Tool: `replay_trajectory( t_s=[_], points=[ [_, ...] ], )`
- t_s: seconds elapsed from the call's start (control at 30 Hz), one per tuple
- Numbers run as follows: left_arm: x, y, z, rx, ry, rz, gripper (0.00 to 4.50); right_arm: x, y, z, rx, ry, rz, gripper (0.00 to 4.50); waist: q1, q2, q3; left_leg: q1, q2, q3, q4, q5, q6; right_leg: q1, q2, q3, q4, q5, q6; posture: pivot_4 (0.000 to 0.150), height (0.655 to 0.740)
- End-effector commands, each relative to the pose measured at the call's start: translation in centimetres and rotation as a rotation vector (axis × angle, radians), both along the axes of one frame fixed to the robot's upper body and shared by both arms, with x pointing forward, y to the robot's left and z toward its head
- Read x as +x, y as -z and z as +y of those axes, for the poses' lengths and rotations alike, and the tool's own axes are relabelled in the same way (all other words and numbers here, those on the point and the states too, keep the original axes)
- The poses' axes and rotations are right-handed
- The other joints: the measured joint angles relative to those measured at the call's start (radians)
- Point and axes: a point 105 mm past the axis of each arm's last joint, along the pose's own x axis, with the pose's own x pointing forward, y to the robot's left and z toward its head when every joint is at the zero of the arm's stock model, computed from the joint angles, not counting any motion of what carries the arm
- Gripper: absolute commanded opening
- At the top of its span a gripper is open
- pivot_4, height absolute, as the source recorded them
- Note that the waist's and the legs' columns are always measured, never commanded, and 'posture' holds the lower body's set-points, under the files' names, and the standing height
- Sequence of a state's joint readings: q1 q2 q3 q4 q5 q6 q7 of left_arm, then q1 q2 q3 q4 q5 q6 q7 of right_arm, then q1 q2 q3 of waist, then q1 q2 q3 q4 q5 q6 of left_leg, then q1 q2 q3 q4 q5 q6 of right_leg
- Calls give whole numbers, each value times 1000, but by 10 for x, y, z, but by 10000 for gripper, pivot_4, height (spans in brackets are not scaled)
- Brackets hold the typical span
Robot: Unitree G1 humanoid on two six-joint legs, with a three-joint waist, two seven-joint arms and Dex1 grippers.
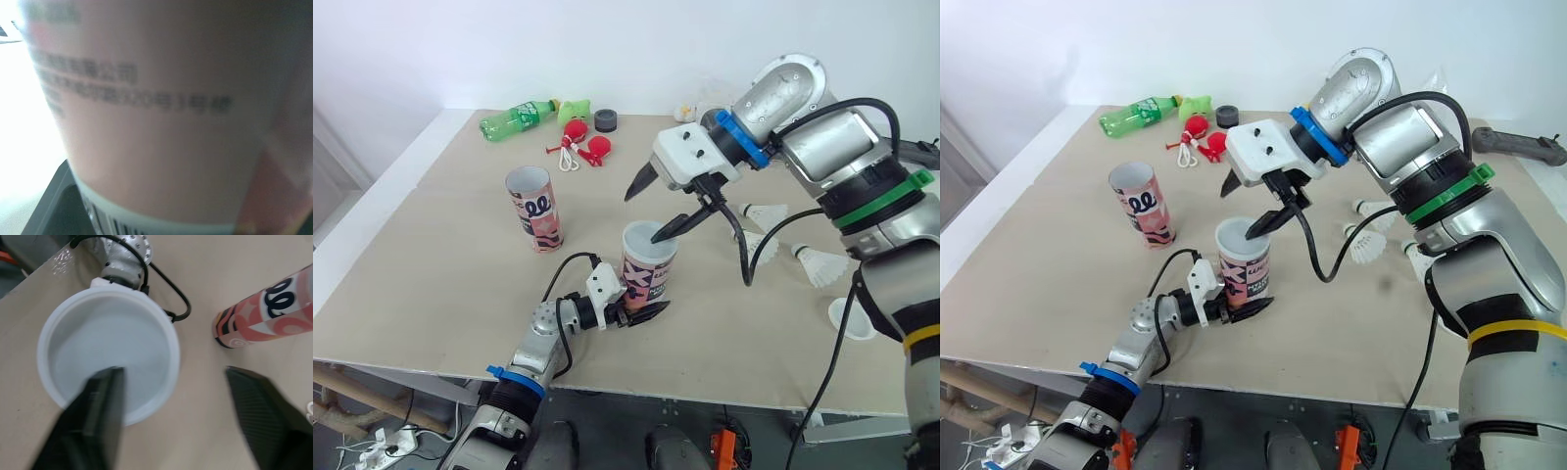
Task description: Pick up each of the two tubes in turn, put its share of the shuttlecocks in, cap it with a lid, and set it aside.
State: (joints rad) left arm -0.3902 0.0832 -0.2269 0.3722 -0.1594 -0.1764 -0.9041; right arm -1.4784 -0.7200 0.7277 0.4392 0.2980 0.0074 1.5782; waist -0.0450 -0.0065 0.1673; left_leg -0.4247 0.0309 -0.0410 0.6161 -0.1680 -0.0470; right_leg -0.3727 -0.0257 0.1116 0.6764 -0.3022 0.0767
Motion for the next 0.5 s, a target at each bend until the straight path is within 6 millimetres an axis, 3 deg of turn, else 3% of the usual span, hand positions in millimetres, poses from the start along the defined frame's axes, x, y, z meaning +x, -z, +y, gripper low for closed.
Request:
replay_trajectory(
  t_s=[0.03, 0.1, 0.2, 0.43, 0.5],
  points=[
    [-4, 27, 3, 33, -15, 111, 31154, -7, -24, 3, 36, -29, -29, 44422, 0, 0, 0, 0, 0, 0, 0, 0, 0, 0, 0, 0, 0, 0, 0, 1500, 7400],
    [-4, 27, 3, 33, -15, 111, 31154, -10, -32, 5, 62, -31, -20, 44422, 0, 0, 0, 0, 0, -1, 0, 0, 0, 0, 0, 0, 0, 0, 0, 1500, 7400],
    [-4, 27, 3, 33, -14, 111, 31154, -17, -38, 6, 94, -38, 14, 35584, 0, 0, 0, 0, 0, -1, 0, 0, 0, 0, 0, -1, 0, 0, 0, 1500, 7400],
    [-4, 27, 3, 31, -14, 113, 31154, -28, -19, 0, 50, -37, 124, 2303, 0, 0, 0, -1, 0, -3, 0, 0, 0, 0, 0, -1, 0, -1, -1, 1500, 7400],
    [-4, 27, 3, 31, -13, 113, 31154, -31, -11, 0, 32, -40, 145, 544, -1, 0, 0, -1, 0, -3, 0, 0, 0, 0, 0, -1, 0, -1, -1, 1500, 7400]
  ],
)
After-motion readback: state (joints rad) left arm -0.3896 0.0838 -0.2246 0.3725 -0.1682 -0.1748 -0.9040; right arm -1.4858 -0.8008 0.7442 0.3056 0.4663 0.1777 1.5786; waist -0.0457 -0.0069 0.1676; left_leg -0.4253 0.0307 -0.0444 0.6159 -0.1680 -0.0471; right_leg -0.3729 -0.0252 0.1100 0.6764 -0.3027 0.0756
